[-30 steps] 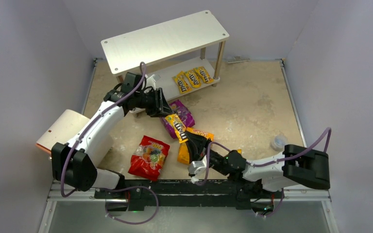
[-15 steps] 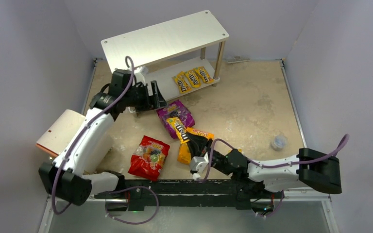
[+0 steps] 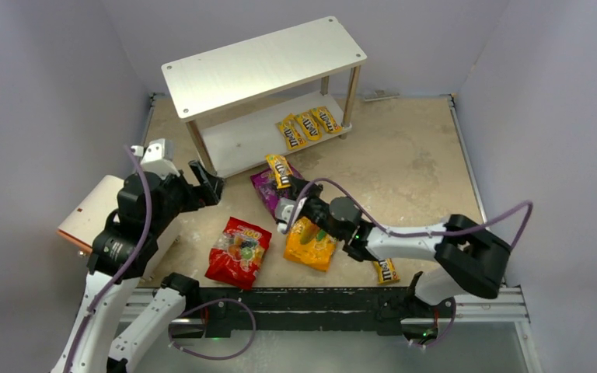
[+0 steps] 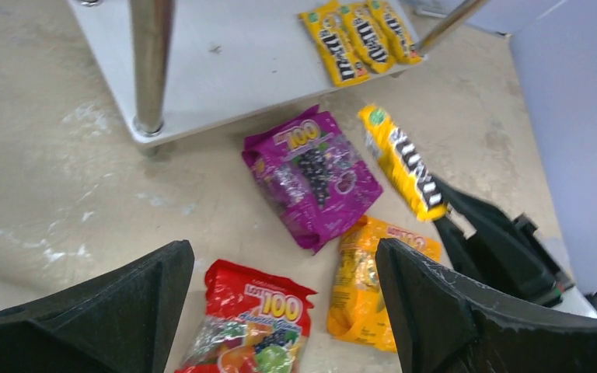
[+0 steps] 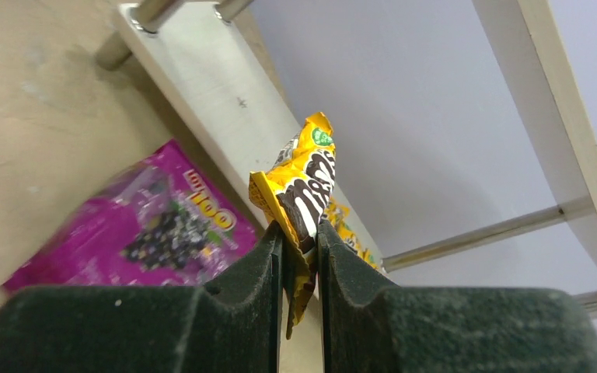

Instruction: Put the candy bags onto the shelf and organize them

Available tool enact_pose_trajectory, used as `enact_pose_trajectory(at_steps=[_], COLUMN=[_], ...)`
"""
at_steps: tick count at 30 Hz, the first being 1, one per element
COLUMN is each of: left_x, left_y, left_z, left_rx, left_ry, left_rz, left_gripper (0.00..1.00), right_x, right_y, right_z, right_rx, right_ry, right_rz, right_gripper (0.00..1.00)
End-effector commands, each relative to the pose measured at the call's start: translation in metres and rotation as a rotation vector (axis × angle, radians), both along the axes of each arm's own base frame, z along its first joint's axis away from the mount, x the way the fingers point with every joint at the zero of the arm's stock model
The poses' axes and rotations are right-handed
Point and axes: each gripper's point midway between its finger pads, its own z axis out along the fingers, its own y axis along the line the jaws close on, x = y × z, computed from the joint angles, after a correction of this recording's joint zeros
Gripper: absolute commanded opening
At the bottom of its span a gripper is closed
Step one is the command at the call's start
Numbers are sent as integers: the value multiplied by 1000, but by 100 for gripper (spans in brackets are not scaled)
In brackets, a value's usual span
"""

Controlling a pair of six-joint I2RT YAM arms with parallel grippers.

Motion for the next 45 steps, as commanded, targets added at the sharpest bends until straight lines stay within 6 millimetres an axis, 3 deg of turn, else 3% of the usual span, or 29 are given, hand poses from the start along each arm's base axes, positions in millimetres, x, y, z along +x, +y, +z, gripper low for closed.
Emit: enact_pose_trajectory(at_steps=[1,5,9,14,31,45], left_x=[-7,-14,-17,-20,-26,-29], left_y=[30,39,45,44,42,44], left_z=[-14,-19,-19,-19,-20,-17], left_rx=[60,80,96,83,63,61], left_ry=[-19,-11,-14,-15,-13,-18], left_rz=[132,160,182,177,167,176], left_gripper=[93,94,95,96,97,98], right_x=[37,91,117,158,206,210], right_y=[26,39,53,59,63,57], right_z=[31,27,29,6,-44,-87], right_rx=[63,20,40,-21,-81,-211], right_ry=[-153,-172,-161,-96,-31,30], right_rz=[20,-35,23,8,-28,-33], right_gripper=[3,3,5,7,9,11])
